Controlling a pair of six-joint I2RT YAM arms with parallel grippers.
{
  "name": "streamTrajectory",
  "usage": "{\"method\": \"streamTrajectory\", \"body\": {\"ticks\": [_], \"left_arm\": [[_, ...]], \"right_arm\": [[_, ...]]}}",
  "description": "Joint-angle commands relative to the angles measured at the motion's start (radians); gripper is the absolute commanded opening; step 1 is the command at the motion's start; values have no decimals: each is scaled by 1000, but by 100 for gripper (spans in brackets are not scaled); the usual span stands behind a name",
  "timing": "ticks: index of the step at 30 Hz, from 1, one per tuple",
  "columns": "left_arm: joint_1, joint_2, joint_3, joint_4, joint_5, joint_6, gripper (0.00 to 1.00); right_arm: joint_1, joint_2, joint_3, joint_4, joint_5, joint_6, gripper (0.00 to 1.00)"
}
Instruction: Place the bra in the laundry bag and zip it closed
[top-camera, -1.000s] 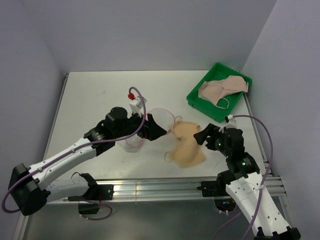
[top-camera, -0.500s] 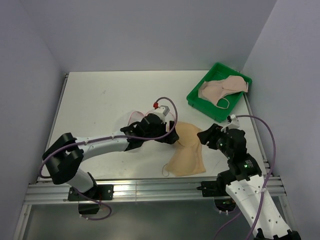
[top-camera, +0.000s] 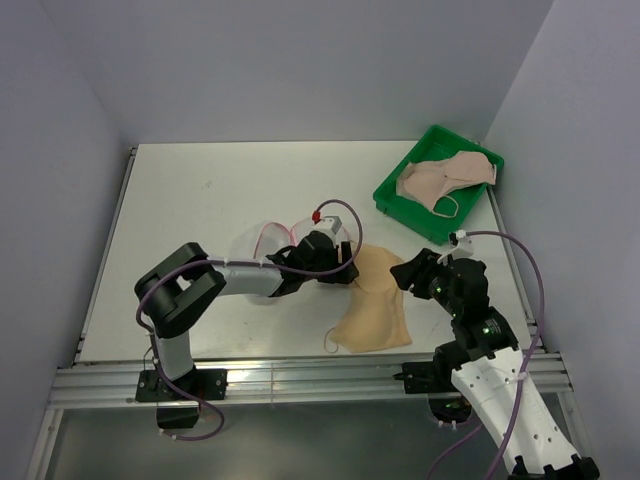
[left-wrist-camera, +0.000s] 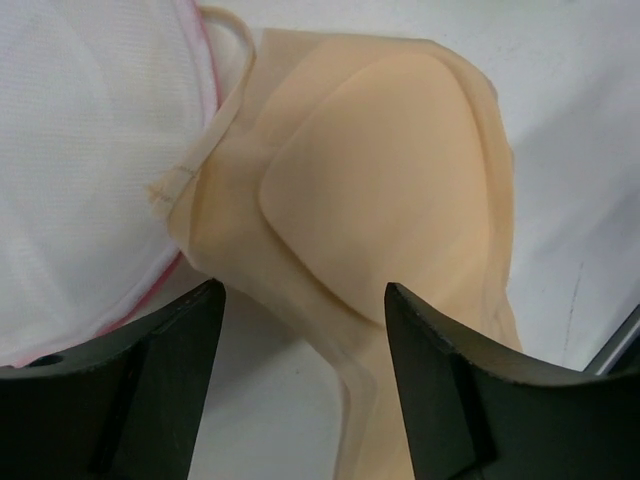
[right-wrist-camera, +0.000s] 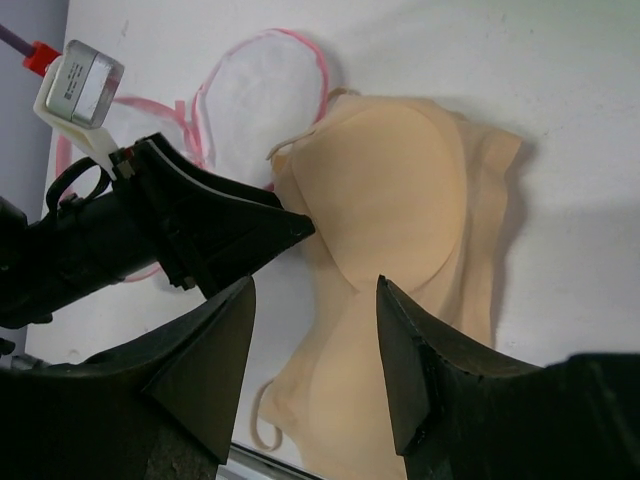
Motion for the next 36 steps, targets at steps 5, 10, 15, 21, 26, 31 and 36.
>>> {"method": "streamTrajectory", "body": {"ticks": [5, 10, 15, 21, 26, 31, 36], "left_arm": [[-6, 55, 44, 143, 59, -58, 67], [-13, 84, 61, 158, 50, -58, 46], [-21, 87, 54, 173, 16, -61, 7], [-47, -37, -25, 227, -10, -38, 0], [-82, -212, -120, 272, -33, 34, 0], [-87, -393, -167, 246, -6, 111, 0], [-87, -545, -196, 197, 85, 180, 0]], "right_arm": [[9, 23, -23, 87, -45, 12, 59], [9, 10, -17, 86, -45, 15, 59], [9, 7, -13, 90, -42, 3, 59], [7, 26, -23, 135, -94, -8, 65], [8, 47, -39, 201, -105, -11, 80], [9, 81, -25, 303, -68, -52, 88], [7, 96, 9, 440, -237, -132, 88]]}}
